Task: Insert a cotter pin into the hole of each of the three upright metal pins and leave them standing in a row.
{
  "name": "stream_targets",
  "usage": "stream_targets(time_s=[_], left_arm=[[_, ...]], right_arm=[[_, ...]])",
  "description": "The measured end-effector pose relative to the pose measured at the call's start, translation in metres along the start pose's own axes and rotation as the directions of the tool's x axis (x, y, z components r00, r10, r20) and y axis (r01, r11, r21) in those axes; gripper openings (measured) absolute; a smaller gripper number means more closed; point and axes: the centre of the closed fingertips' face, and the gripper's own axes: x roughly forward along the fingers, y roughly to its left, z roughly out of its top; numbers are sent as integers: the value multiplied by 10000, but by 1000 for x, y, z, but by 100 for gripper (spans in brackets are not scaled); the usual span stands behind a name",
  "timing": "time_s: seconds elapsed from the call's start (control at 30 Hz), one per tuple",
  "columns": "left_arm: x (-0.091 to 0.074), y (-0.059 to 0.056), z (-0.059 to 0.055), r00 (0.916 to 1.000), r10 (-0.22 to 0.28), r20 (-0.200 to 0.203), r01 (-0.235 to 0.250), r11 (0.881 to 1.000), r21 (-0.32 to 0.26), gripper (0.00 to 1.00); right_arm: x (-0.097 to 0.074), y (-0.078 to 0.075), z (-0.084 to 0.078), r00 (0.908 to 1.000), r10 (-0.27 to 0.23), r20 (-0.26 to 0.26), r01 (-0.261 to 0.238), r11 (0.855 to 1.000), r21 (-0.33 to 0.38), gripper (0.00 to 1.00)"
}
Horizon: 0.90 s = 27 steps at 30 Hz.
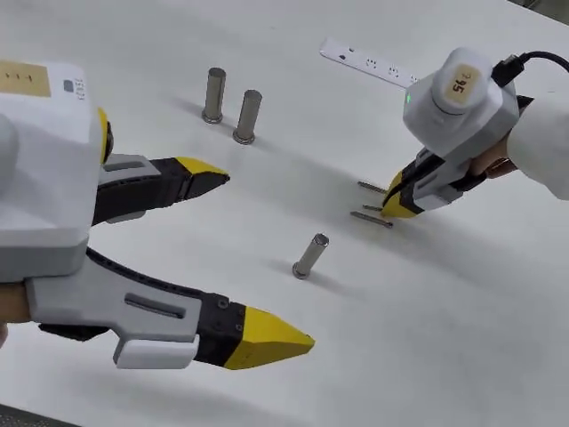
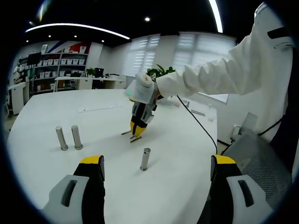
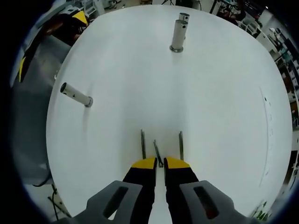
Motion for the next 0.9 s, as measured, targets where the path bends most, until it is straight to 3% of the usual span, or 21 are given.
stream_targets(time_s=[0.17, 0.37, 0.47, 0.53, 0.6, 0.73, 0.9], left_arm=[[-2, 0, 4, 9998, -15, 199, 16, 10000, -41, 90], [-1, -1, 0, 10000, -26, -33, 26, 10000, 61, 92], [2, -3, 1, 9999, 110, 54, -111, 9998, 137, 95], [2, -3, 1, 9999, 156, 18, -156, 9997, 180, 93], [3, -8, 3, 10000, 70, 48, -71, 9999, 104, 93], [2, -8, 4, 10000, 89, 26, -89, 9998, 167, 94], [6, -18, 10, 9999, 161, -51, -159, 9991, 397, 92]], right_arm=[[0, 2, 0, 9999, -35, -140, 33, 9999, -134, 1], [-1, 3, 0, 9999, 11, -164, -12, 10000, -79, 1], [-1, 4, -1, 9998, -106, -182, 99, 9992, -390, 0], [-1, -1, 0, 9988, -452, -183, 438, 9968, -672, 0], [0, 1, 0, 9989, -364, -287, 342, 9966, -745, 0], [0, -1, 0, 9989, -374, -295, 351, 9967, -736, 0], [-1, -2, -1, 9995, -278, -124, 273, 9990, -352, 0]])
